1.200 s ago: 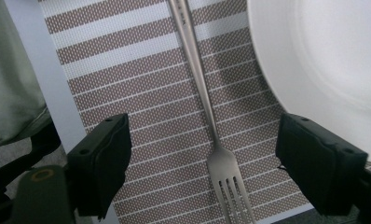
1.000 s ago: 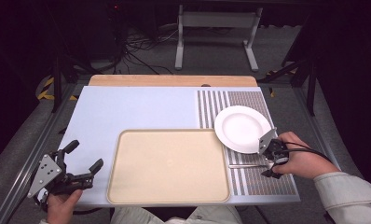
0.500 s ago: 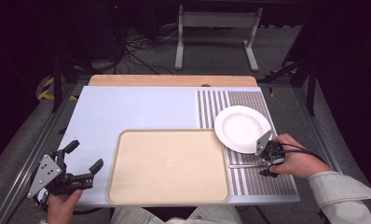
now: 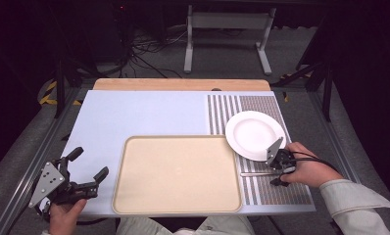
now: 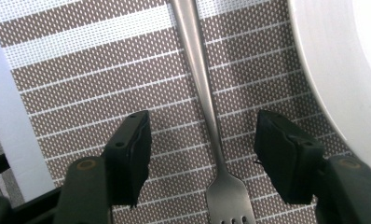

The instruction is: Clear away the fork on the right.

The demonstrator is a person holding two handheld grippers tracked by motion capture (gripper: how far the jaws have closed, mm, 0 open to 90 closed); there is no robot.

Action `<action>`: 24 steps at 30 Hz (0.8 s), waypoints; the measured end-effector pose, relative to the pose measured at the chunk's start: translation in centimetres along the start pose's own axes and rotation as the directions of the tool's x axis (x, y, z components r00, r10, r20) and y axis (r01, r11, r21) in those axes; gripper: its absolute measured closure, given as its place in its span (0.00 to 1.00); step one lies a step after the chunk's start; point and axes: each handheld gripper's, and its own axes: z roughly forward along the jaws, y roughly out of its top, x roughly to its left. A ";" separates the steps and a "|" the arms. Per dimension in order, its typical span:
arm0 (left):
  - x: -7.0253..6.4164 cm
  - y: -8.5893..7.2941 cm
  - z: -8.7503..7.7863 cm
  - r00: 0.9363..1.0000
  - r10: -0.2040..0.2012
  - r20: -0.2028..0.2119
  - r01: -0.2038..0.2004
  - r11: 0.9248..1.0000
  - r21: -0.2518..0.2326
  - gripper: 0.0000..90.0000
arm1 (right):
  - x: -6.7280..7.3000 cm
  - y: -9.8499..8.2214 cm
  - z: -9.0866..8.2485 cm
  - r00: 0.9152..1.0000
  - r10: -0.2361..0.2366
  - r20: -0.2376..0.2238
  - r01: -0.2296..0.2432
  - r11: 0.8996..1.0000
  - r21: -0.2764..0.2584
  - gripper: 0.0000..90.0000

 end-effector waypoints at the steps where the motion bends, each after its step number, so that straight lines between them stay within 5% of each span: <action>1: 0.0 0.0 0.0 1.000 0.000 0.000 0.000 1.000 0.000 0.02 | 0.0 0.0 0.0 1.000 -0.001 -0.004 0.001 1.000 -0.001 0.48; 14: 0.0 0.0 0.0 1.000 0.002 0.001 -0.002 1.000 0.000 0.02 | -0.5 -0.2 -0.1 0.998 -0.063 -0.004 0.063 0.998 -0.009 0.88; 24: -0.1 0.0 0.0 1.000 0.001 0.003 -0.001 1.000 0.002 0.02 | -0.5 0.2 0.0 0.992 -0.122 -0.020 0.122 0.992 0.018 0.96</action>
